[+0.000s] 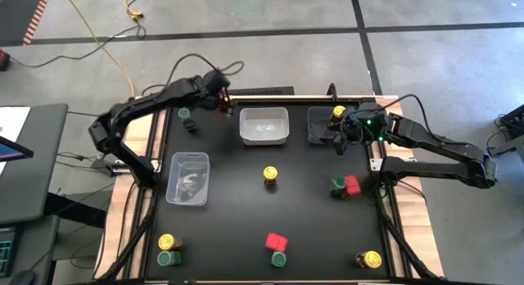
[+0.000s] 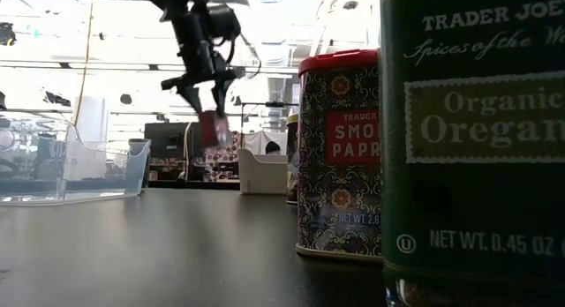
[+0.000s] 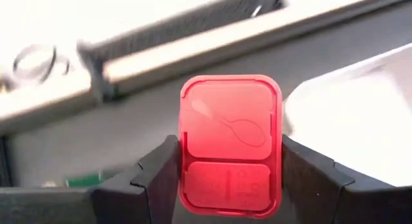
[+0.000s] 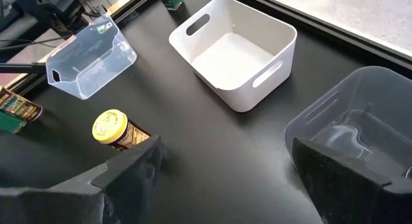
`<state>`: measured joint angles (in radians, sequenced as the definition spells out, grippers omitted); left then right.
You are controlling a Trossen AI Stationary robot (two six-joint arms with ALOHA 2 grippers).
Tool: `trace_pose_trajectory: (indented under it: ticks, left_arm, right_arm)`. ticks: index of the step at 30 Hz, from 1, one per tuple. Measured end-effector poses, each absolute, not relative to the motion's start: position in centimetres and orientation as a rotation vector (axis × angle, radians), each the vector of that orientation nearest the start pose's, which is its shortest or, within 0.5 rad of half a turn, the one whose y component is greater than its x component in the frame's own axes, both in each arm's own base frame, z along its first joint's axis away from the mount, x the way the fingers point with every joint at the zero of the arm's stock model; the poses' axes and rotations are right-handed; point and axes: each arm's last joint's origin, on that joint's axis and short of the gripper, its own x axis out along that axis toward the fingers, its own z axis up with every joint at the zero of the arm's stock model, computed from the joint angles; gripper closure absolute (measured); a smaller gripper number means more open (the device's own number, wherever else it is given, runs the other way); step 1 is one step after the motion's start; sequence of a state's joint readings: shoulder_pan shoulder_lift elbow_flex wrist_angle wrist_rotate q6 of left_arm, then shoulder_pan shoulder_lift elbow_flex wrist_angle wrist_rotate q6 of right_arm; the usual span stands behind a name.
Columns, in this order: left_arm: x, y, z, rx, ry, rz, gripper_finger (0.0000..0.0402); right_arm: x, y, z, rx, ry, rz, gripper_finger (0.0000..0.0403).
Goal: Sort spices by type
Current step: Put the top left red seasoning can into the white bin
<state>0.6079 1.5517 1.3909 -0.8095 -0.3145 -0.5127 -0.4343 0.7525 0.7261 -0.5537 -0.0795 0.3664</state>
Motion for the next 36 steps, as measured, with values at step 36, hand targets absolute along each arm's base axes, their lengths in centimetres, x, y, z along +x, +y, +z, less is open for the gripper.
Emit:
trace_pose_trajectory:
  ticks: [36]
  left_arm:
    - [36.4,19.5,28.7,0.115,1.014,0.205,0.0178]
  right_arm:
    - [14.2,-6.3,28.6,0.525,0.475,-0.452,0.0029]
